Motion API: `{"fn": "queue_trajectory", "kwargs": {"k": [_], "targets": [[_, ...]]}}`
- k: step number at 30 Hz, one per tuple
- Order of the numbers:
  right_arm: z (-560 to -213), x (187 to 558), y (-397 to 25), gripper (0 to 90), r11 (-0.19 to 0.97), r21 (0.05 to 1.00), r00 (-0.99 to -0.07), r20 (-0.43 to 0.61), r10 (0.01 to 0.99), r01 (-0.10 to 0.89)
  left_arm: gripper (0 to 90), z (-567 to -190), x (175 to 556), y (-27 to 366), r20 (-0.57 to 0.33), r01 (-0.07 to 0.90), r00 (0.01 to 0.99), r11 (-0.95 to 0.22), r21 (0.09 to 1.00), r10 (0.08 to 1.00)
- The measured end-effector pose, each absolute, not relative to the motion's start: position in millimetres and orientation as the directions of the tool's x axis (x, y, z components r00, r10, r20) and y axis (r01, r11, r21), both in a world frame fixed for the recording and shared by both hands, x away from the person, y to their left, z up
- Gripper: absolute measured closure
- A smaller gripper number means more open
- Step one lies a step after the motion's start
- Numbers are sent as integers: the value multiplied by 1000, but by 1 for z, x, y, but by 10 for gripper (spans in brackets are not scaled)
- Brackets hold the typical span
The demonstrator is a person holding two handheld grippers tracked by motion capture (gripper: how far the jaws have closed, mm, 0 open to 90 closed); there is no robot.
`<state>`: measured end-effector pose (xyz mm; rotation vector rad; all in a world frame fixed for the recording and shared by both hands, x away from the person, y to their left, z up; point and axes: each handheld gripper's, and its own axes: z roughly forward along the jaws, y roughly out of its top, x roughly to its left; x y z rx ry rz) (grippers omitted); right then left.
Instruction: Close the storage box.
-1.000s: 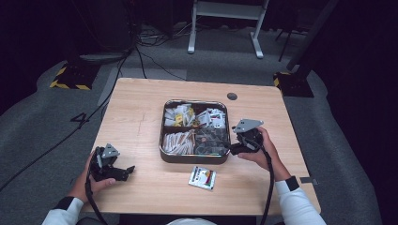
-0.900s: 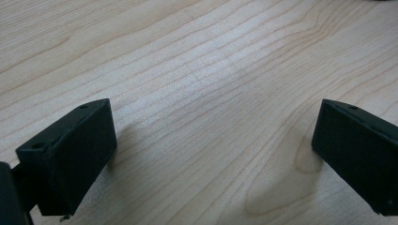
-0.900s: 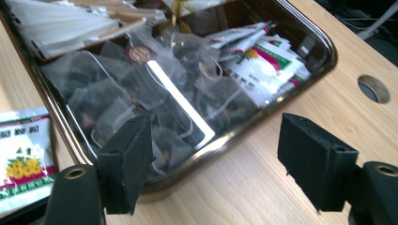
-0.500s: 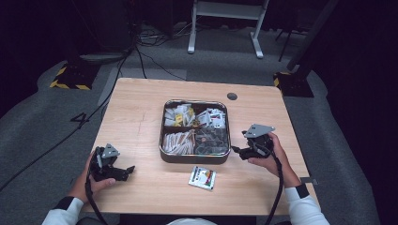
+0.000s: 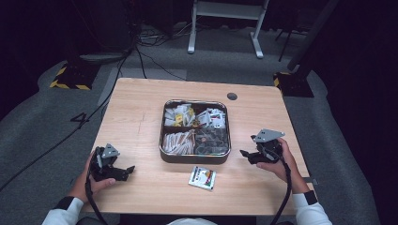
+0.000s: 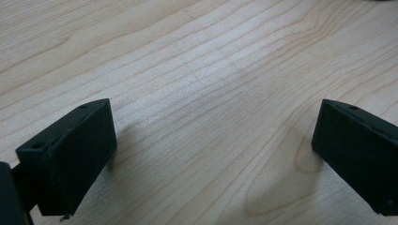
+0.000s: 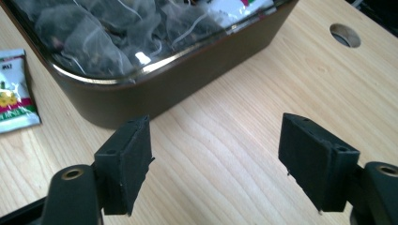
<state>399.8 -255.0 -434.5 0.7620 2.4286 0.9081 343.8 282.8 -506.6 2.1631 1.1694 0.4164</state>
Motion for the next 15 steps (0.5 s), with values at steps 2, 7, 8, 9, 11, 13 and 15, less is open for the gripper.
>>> {"fn": "queue_trajectory", "kwargs": {"k": [2,7,8,9,11,13,15], "targets": [[-437,399,-259,265,636,689,-751,-203,628,346,5,-507,344,283,-22,630,555,-403,664,832],[-443,396,-268,264,629,686,-740,-196,643,365,5,-507,344,283,-22,630,555,-403,664,832],[-444,396,-271,264,627,686,-738,-194,646,368,5,-507,344,283,-22,630,555,-403,664,832],[-446,395,-273,264,625,688,-739,-190,647,370,5,-507,344,283,-22,630,555,-403,664,832],[-448,395,-277,261,624,685,-737,-188,649,375,5,-507,344,283,-22,630,555,-403,664,832],[-451,393,-281,261,623,683,-736,-184,652,381,5,-507,344,283,-22,630,555,-403,664,832],[-456,392,-285,260,625,678,-732,-186,655,387,5,-507,344,283,-23,631,555,-402,663,832]]}}
